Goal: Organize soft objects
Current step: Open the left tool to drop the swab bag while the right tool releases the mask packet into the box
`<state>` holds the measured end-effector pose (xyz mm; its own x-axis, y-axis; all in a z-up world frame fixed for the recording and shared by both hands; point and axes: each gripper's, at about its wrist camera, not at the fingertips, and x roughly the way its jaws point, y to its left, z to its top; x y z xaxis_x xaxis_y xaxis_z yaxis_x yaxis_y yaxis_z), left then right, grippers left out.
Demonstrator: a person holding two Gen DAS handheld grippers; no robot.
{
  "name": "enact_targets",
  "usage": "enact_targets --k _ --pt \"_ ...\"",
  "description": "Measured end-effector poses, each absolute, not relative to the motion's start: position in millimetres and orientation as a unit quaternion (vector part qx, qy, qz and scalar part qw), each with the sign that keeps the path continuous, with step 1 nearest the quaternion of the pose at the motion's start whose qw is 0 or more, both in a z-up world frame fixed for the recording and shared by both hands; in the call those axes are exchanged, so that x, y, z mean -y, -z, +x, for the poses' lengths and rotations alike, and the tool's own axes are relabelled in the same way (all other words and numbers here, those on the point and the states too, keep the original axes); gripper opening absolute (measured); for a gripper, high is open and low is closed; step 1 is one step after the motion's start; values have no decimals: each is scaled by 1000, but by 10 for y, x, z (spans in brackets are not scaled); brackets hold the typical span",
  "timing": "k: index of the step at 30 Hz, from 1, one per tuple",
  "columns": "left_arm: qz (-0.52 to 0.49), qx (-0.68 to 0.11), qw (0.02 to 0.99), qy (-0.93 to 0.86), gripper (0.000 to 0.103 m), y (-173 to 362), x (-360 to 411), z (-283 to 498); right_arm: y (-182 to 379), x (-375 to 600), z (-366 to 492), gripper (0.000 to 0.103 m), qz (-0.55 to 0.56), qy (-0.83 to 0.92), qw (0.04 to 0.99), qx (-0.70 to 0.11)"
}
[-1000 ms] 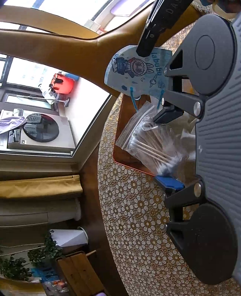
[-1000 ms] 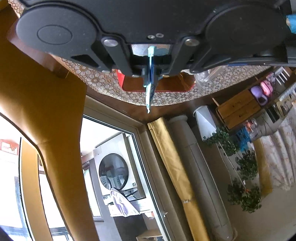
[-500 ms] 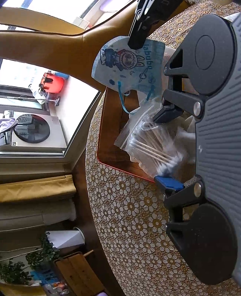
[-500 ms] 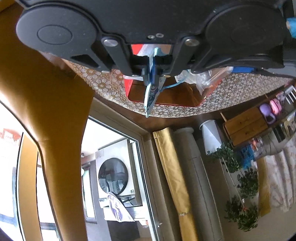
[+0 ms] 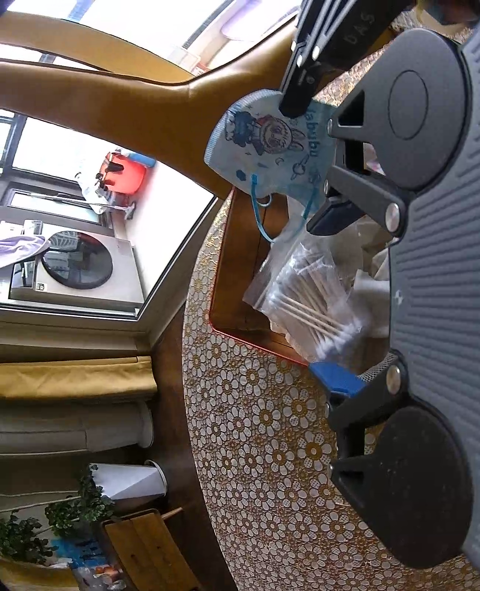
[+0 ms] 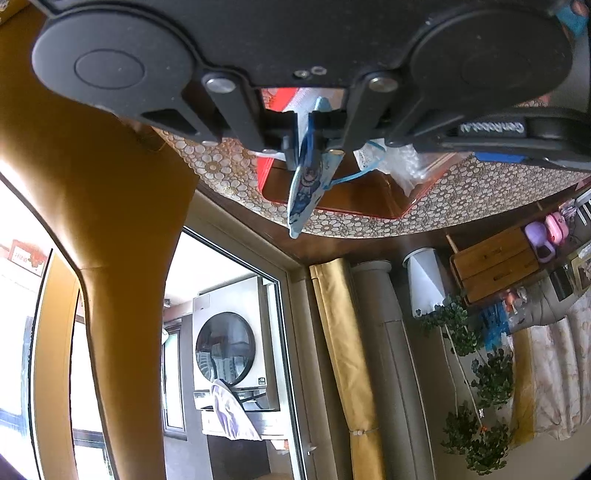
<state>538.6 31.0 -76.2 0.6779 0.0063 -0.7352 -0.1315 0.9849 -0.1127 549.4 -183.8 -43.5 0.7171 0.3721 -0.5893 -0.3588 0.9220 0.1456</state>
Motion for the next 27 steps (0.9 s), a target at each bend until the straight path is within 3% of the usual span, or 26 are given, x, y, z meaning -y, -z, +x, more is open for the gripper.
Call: enact_targets --k 21,27 --pt "-52 -355 933 -29 75 16 -417 4527 392 1895 5339 5 -1 -199 916 -348" --pt "-41 -335 941 -25 75 -134 -458 4239 394 1957 5254 11 5 -191 918 -348"
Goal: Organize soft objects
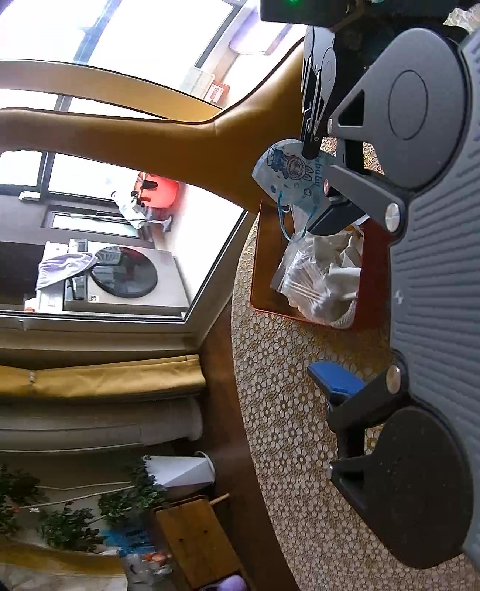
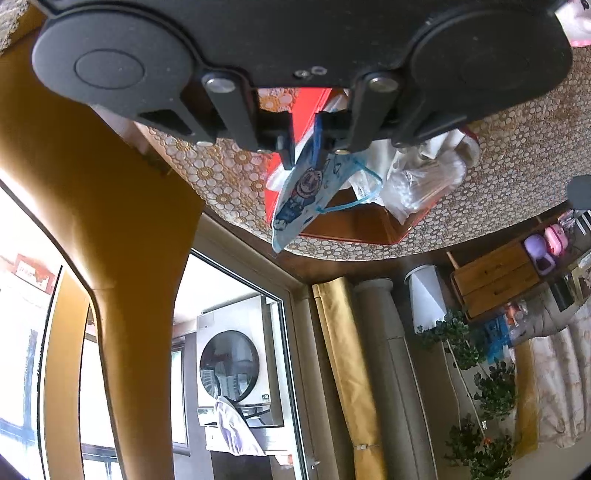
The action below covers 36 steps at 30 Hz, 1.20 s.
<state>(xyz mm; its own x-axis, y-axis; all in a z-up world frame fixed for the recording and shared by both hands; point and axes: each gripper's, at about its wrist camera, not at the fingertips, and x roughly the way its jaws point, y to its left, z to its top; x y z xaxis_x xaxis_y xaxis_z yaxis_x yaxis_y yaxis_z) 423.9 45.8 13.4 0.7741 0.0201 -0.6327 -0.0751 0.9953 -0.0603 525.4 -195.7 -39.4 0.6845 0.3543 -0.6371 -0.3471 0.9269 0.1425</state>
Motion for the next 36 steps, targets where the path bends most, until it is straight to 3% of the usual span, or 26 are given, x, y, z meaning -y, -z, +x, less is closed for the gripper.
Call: enact_targets --k 1,2,3,4,5,7,12,21,24,36 --pt "-44 -334 941 -23 75 -154 -471 4207 390 1944 5244 13 -1 -189 918 -347" --pt "-46 -332 942 -22 75 -168 -484 4183 397 1939 5238 23 -5 -190 919 -347" --pt "-50 -330 943 -20 75 -183 -500 4159 402 1931 5246 53 -8 -192 917 -349" --pt "-53 -326 944 -19 75 -200 -520 4135 408 1919 5251 71 -12 -192 916 -351" --pt "-55 -323 945 -19 75 -214 -539 4115 413 1913 5245 97 -12 -193 917 -348" --pt "-56 -322 945 -17 75 -213 -569 4103 411 1885 5244 94 -17 -196 918 -343" --pt "-61 -329 942 -13 75 -195 -646 4043 363 1862 5168 102 -42 -203 920 -332" --pt "-52 -337 940 -8 75 -222 -644 3698 -36 1989 4507 102 -53 -238 922 -301" --pt "-43 -332 942 -2 84 -288 -599 3523 -162 2036 4251 102 -44 -243 922 -297" --pt "-17 -342 939 35 88 -322 -522 2953 -349 2061 3424 102 -24 -266 911 -315"
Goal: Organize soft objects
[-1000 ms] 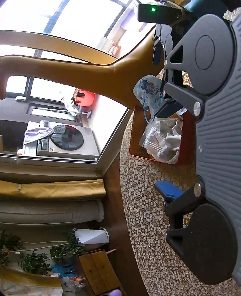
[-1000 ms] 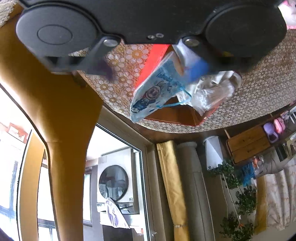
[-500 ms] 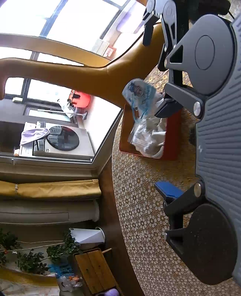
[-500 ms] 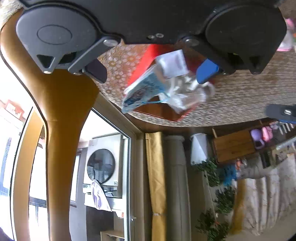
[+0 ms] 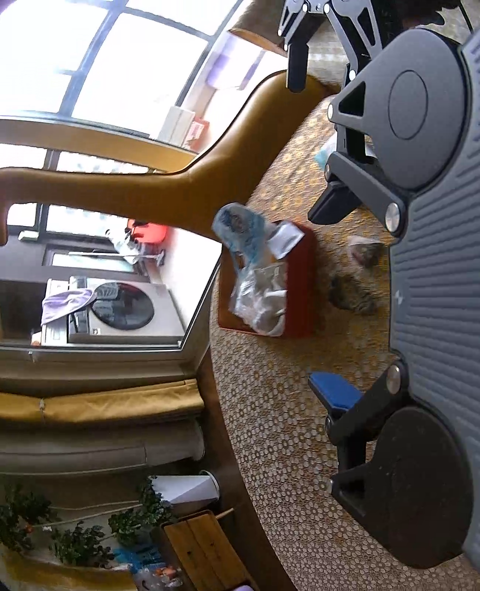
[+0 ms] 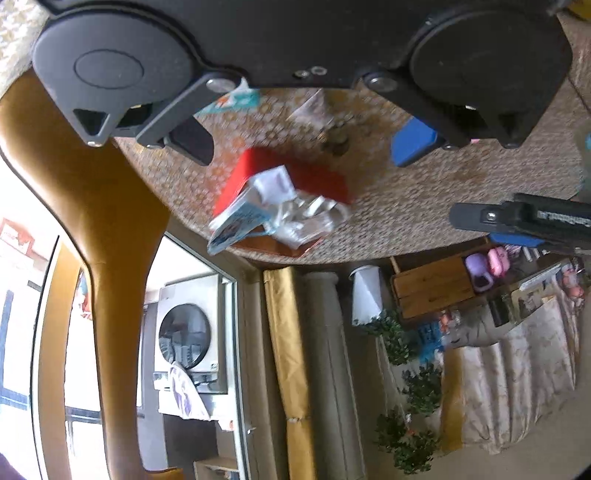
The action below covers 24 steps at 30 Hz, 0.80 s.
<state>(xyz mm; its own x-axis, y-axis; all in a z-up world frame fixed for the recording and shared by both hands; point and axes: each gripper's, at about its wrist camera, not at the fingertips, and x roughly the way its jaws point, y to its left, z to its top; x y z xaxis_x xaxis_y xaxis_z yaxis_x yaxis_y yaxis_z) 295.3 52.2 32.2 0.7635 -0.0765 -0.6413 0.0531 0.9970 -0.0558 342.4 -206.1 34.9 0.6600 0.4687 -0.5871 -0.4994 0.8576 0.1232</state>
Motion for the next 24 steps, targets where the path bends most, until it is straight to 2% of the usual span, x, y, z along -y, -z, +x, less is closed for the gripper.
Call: enact_targets --k 9,24 --pt "-14 -371 927 58 95 -89 -575 2767 -330 1888 2990 103 -29 -286 902 -323" --pt "-39 -437 899 13 96 281 -606 3318 -9 1636 3063 102 -84 -306 885 -340"
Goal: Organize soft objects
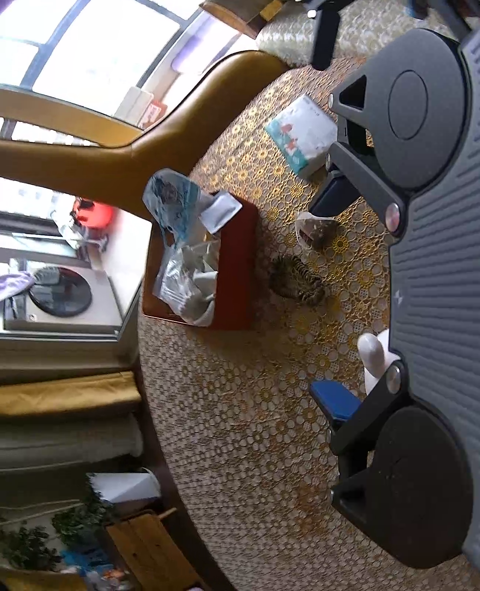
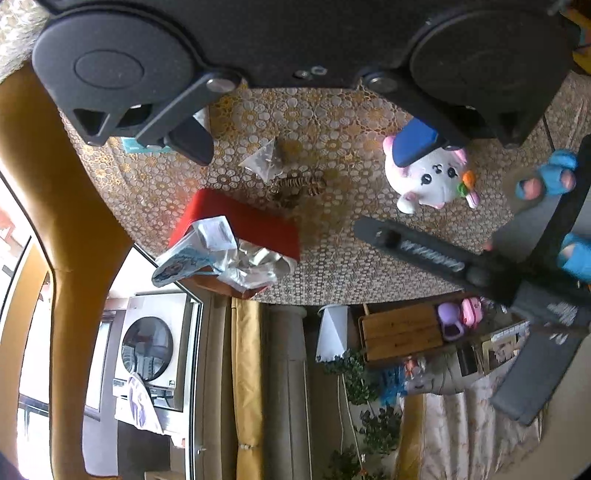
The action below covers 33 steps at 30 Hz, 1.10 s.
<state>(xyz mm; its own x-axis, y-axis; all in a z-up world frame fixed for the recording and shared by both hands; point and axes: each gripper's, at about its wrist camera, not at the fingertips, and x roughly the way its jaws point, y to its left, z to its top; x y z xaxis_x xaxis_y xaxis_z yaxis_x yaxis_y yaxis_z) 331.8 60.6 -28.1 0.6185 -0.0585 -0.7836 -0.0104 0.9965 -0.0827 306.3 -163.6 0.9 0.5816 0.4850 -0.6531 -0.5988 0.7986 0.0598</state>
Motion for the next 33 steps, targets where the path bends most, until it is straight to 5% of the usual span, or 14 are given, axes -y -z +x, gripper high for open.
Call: enact_targets --k 26,33 --pt "-35 -496 867 -40 96 1050 -265 4305 669 1467 3768 97 -110 -337 861 -366" --pt "-50 -522 850 -55 96 1260 -295 4492 855 1358 4039 85 -124 -333 854 -381"
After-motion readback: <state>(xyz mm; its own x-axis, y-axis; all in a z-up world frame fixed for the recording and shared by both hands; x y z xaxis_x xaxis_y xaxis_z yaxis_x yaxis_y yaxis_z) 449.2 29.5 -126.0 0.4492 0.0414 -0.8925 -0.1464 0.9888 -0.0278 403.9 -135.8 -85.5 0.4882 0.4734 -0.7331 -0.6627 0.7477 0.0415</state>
